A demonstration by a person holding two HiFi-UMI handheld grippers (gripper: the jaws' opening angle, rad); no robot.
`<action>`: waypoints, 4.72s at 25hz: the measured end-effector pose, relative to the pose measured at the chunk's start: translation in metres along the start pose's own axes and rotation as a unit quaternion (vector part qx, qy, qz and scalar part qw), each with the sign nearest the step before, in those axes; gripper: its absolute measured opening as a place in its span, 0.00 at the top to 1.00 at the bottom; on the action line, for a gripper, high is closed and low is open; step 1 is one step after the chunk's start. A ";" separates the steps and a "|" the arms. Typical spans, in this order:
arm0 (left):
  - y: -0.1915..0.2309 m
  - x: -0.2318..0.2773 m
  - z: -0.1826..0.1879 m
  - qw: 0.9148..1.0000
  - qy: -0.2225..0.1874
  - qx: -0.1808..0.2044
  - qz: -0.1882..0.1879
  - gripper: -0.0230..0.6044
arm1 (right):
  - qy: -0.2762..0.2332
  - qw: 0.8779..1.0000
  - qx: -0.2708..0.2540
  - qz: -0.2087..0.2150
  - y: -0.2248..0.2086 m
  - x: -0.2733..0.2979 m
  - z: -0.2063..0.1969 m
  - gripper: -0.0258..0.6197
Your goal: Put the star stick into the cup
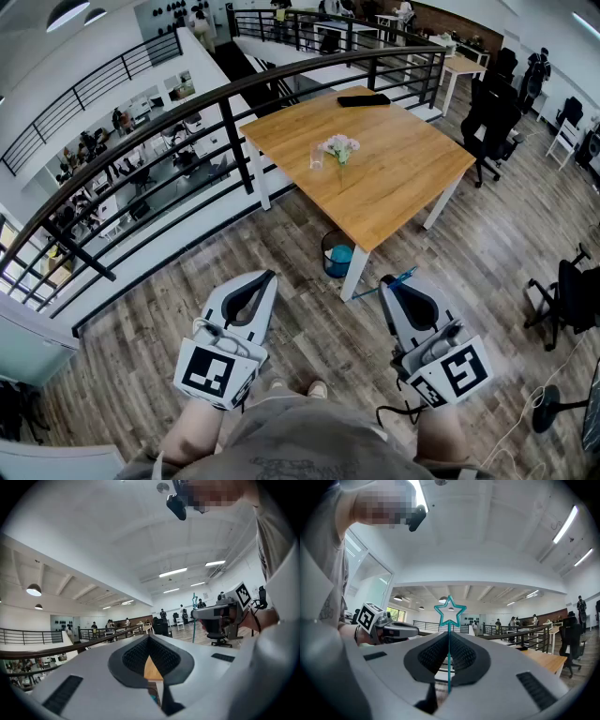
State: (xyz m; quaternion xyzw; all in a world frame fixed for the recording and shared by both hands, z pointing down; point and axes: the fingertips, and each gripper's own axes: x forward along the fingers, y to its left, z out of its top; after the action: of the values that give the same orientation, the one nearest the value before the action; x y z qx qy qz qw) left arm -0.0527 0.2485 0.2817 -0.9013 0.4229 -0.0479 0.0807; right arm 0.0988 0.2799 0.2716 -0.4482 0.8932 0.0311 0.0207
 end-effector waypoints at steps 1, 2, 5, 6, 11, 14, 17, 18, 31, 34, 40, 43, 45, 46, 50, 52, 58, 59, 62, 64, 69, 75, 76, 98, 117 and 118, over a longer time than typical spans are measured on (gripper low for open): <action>-0.001 0.000 -0.001 1.000 0.002 0.000 -0.002 0.94 | -0.003 1.000 0.003 -0.002 -0.001 0.000 0.001 0.91; -0.002 0.001 -0.002 1.000 0.004 0.000 -0.003 0.94 | -0.005 1.000 0.005 -0.003 -0.001 0.000 0.002 0.91; -0.003 0.001 -0.003 1.000 0.007 0.001 -0.005 0.94 | -0.008 1.000 0.007 -0.002 -0.001 0.002 0.003 0.91; -0.003 0.001 -0.004 1.000 0.008 0.001 -0.006 0.94 | -0.007 1.000 0.006 0.000 0.000 0.004 0.003 0.91; 0.000 -0.001 -0.009 1.000 0.019 0.000 -0.011 0.94 | -0.004 1.000 0.006 0.006 0.006 0.010 0.003 0.91; 0.001 -0.001 -0.009 1.000 0.019 -0.001 -0.008 0.94 | -0.005 1.000 0.008 0.008 0.006 0.010 0.004 0.91; -0.001 0.000 -0.012 1.000 0.021 -0.003 -0.006 0.94 | -0.008 1.000 0.010 0.008 0.004 0.005 0.003 0.91; -0.002 0.000 -0.014 1.000 0.021 -0.003 -0.005 0.94 | -0.009 1.000 0.010 0.008 0.003 0.004 0.003 0.91; 0.005 0.021 -0.029 1.000 0.028 -0.004 -0.003 0.94 | -0.003 1.000 0.010 0.011 -0.012 0.015 -0.011 0.91; 0.013 0.032 -0.035 1.000 0.027 -0.002 -0.003 0.94 | -0.003 1.000 0.009 0.013 -0.019 0.027 -0.018 0.91; 0.047 0.062 -0.056 0.999 0.036 -0.003 0.002 0.94 | -0.005 1.000 0.010 -0.003 -0.055 0.060 -0.025 0.91; 0.071 0.081 -0.062 0.999 0.041 -0.006 0.006 0.94 | 0.003 1.000 0.006 -0.007 -0.072 0.081 -0.027 0.91; 0.084 0.097 -0.064 0.999 0.043 -0.006 0.004 0.94 | 0.011 1.000 0.003 -0.008 -0.083 0.097 -0.030 0.91; 0.091 0.106 -0.066 0.999 0.044 -0.006 0.001 0.94 | 0.014 1.000 0.004 -0.008 -0.089 0.107 -0.031 0.91; 0.118 0.143 -0.073 0.999 0.045 -0.005 -0.010 0.94 | 0.017 1.000 0.009 -0.008 -0.109 0.145 -0.027 0.91; 0.135 0.163 -0.077 0.998 0.051 -0.018 -0.014 0.94 | 0.019 1.000 0.005 -0.011 -0.123 0.168 -0.026 0.91; 0.200 0.219 -0.094 0.997 0.065 -0.034 -0.031 0.94 | 0.036 0.999 0.009 -0.026 -0.164 0.248 -0.036 0.91; 0.212 0.228 -0.096 0.997 0.065 -0.035 -0.033 0.94 | 0.036 0.999 0.010 -0.028 -0.169 0.262 -0.035 0.91; 0.245 0.252 -0.103 0.996 0.070 -0.043 -0.038 0.94 | 0.034 0.999 0.006 -0.034 -0.186 0.301 -0.029 0.91; 0.264 0.267 -0.109 0.995 0.077 -0.049 -0.041 0.94 | 0.032 0.999 0.000 -0.037 -0.196 0.325 -0.024 0.91; 0.298 0.303 -0.113 0.995 0.076 -0.046 -0.053 0.94 | 0.031 0.998 -0.007 -0.050 -0.220 0.368 -0.021 0.91; 0.321 0.330 -0.117 0.994 0.068 -0.049 -0.071 0.94 | 0.036 0.997 -0.004 -0.068 -0.237 0.399 -0.031 0.91; 0.321 0.335 -0.116 0.994 0.069 -0.044 -0.076 0.94 | 0.037 0.997 -0.003 -0.070 -0.241 0.402 -0.033 0.91; 0.325 0.395 -0.110 0.995 0.074 -0.030 -0.055 0.94 | 0.038 0.999 0.003 -0.037 -0.311 0.448 -0.040 0.91; 0.335 0.474 -0.155 0.990 0.118 -0.021 -0.079 0.94 | 0.110 0.990 0.073 -0.055 -0.387 0.531 -0.160 0.91; 0.334 0.477 -0.167 0.988 0.130 -0.023 -0.080 0.94 | 0.122 0.987 0.082 -0.059 -0.390 0.532 -0.175 0.91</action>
State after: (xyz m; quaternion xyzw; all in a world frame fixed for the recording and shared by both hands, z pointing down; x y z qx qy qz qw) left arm -0.0268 -0.3463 0.3922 -0.9199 0.3576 -0.1611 0.0003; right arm 0.0927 -0.3908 0.3970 -0.4975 0.8604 -0.0985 -0.0494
